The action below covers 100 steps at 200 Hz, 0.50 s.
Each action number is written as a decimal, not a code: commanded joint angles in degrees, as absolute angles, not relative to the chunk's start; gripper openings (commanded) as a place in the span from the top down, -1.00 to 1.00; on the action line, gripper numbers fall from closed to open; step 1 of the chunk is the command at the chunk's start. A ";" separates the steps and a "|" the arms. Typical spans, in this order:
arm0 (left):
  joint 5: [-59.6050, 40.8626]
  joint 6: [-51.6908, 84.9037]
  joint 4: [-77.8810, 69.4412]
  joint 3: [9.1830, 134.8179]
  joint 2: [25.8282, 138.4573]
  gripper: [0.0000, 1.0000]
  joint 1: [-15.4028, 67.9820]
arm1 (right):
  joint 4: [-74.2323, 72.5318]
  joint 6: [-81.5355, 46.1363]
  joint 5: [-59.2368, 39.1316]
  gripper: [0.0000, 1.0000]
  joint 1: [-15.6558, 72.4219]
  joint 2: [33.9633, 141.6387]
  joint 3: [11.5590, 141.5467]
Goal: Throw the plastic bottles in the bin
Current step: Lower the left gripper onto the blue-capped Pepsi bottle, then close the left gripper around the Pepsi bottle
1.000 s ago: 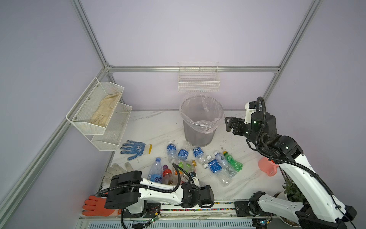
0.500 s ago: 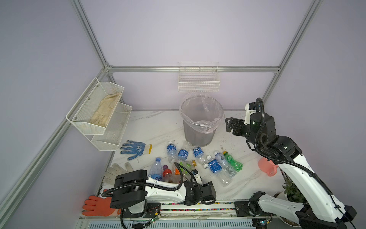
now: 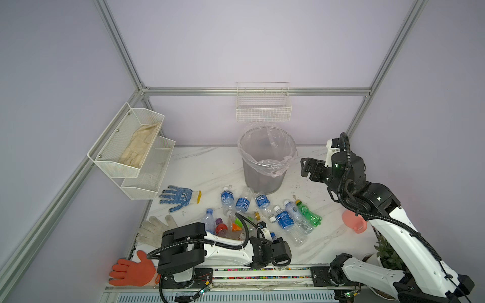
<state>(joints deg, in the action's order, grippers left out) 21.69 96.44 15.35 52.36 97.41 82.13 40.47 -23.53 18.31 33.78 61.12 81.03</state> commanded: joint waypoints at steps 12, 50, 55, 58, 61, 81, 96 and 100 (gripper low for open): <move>19.05 98.36 19.67 50.98 100.85 -0.14 81.83 | 39.83 -23.55 20.05 -0.95 33.66 59.77 80.42; 19.48 98.18 19.53 50.72 100.96 0.13 81.56 | 39.98 -23.82 20.46 -0.95 33.66 59.02 79.81; 19.53 98.17 19.60 50.72 100.91 0.15 81.52 | 39.99 -23.95 20.48 -0.95 33.66 58.96 79.80; 19.65 98.16 19.59 50.75 100.92 0.15 81.55 | 40.05 -23.91 20.48 -0.95 33.66 58.90 79.80; 19.68 98.13 19.57 50.72 100.95 0.16 81.48 | 40.03 -23.96 20.50 -0.95 33.66 58.81 79.80; 20.07 97.84 19.60 50.71 100.90 0.24 81.47 | 40.06 -24.05 20.65 -0.95 33.66 58.53 79.80; 20.32 97.61 19.58 50.73 100.71 0.30 81.38 | 40.16 -24.08 20.74 -0.95 33.71 58.40 79.56; 20.45 97.51 19.60 50.80 100.61 0.33 81.37 | 40.11 -24.13 20.74 -0.95 33.66 58.30 79.54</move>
